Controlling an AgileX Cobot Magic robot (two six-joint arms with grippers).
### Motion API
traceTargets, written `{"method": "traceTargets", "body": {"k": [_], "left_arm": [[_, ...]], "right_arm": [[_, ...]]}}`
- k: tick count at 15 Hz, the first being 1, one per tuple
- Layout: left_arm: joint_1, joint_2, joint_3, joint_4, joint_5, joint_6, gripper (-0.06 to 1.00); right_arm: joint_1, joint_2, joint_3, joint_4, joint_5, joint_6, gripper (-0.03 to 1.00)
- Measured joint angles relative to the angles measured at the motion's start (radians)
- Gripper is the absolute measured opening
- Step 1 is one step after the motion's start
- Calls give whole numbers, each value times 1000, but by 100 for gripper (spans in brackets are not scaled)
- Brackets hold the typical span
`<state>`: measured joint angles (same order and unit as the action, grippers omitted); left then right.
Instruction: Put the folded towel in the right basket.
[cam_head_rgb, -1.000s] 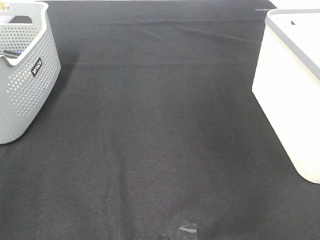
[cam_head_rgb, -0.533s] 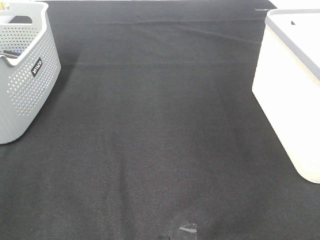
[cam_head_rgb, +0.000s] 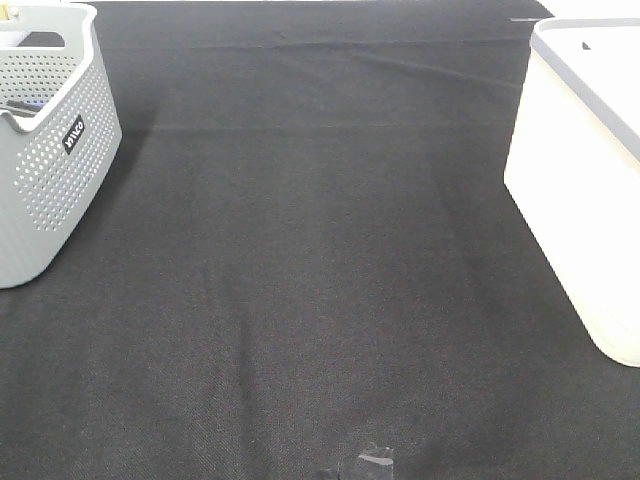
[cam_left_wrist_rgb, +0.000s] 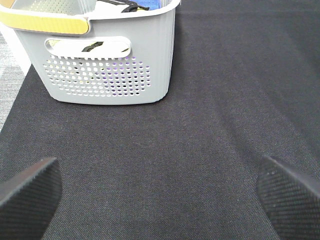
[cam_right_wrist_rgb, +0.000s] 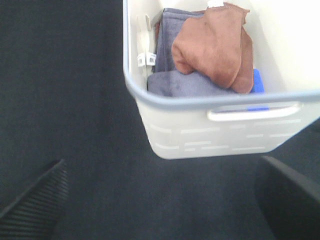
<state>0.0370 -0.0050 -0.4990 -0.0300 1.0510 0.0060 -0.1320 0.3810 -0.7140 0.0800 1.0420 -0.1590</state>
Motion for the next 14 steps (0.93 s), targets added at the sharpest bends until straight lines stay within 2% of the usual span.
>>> {"method": "traceTargets", "body": {"k": [3, 7, 9, 14], "left_arm": [[0, 0, 0, 0, 0, 0, 99], [0, 0, 0, 0, 0, 0, 99], [0, 0, 0, 0, 0, 0, 99], [0, 0, 0, 0, 0, 0, 99]], "right_arm": [[0, -150, 102, 4, 26, -10, 97], [74, -286, 194, 12, 79, -10, 95], [76, -364, 234, 14, 84, -10, 95], [76, -384, 254, -6, 77, 20, 95]]}}
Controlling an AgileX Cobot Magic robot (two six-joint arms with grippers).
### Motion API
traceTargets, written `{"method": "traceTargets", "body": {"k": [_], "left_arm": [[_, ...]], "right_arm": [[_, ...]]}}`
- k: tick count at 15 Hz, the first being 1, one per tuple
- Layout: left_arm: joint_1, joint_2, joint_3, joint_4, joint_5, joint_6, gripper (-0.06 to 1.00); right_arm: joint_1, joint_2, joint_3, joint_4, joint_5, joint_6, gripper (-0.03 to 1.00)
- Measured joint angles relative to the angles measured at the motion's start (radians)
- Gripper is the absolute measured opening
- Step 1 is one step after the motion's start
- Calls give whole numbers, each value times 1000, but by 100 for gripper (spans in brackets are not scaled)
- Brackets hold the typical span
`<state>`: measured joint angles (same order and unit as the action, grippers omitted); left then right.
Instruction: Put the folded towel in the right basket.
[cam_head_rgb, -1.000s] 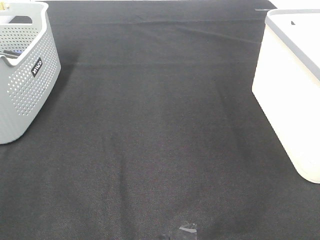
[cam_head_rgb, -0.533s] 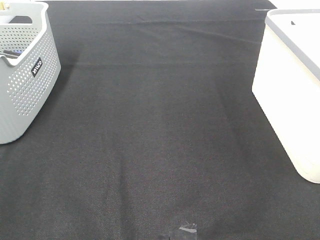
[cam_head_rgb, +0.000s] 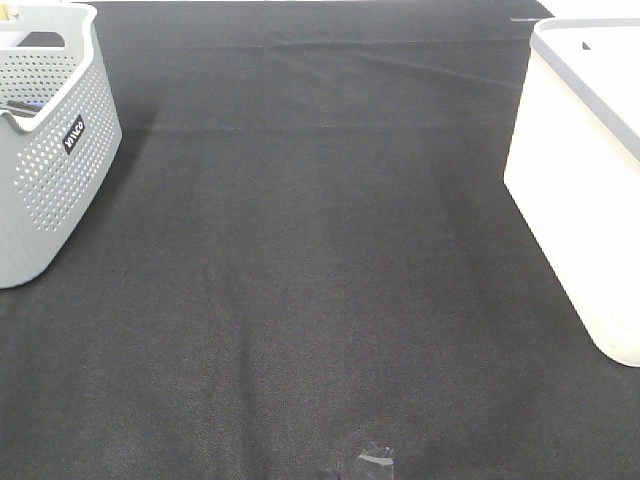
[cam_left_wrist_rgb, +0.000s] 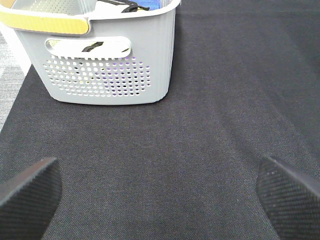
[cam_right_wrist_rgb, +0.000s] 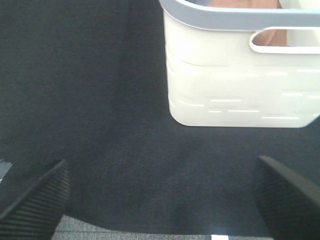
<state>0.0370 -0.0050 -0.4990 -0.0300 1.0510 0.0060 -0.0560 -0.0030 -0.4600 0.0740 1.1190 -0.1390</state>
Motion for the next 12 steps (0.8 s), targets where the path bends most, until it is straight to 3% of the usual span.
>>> {"method": "traceTargets", "body": {"k": [3, 12], "left_arm": [[0, 0, 0, 0, 0, 0, 99], [0, 0, 0, 0, 0, 0, 99]], "right_arm": [[0, 0, 0, -50, -1, 77, 95], [0, 0, 0, -50, -2, 94, 95]]}}
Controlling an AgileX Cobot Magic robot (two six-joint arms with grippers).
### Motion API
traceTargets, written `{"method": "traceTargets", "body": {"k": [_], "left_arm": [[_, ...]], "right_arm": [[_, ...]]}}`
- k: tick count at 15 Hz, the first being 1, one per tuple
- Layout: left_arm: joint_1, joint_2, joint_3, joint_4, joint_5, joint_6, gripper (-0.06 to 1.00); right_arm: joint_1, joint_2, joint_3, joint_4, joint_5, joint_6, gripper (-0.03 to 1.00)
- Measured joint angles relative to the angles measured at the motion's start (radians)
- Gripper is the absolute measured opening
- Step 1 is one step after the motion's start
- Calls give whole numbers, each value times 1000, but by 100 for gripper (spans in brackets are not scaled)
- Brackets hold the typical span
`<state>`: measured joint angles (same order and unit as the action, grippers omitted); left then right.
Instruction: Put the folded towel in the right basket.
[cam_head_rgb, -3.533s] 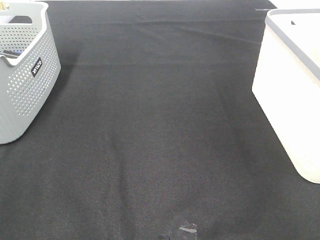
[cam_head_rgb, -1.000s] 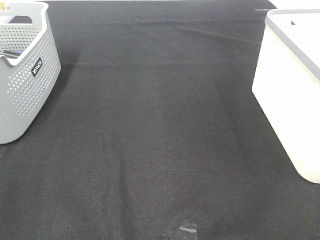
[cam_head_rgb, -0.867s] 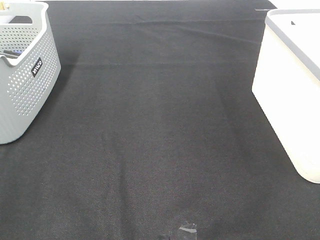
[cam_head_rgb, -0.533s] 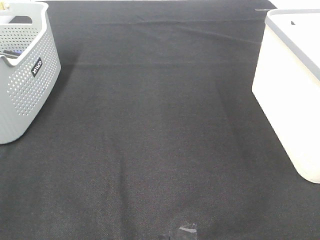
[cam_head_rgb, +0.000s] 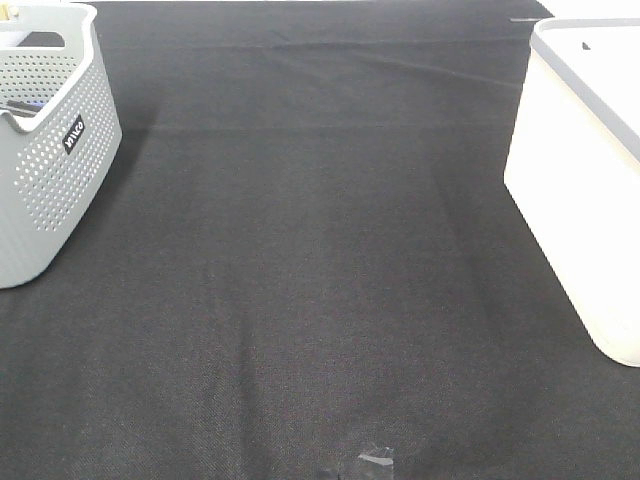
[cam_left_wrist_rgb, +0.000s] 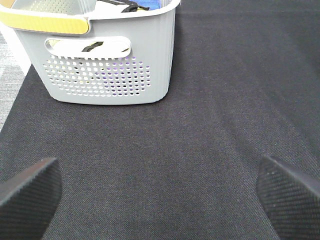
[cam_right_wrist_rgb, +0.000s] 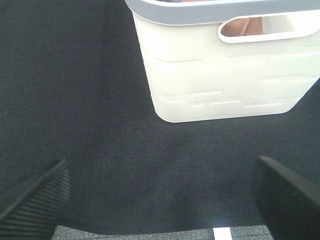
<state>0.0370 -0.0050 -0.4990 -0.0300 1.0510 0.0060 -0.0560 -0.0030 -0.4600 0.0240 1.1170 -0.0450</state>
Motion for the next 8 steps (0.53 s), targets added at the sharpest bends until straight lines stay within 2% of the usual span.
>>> {"method": "traceTargets", "body": {"k": [8], "left_arm": [[0, 0, 0, 0, 0, 0, 99]], "right_arm": [[0, 0, 2, 0, 0, 1, 95]]}}
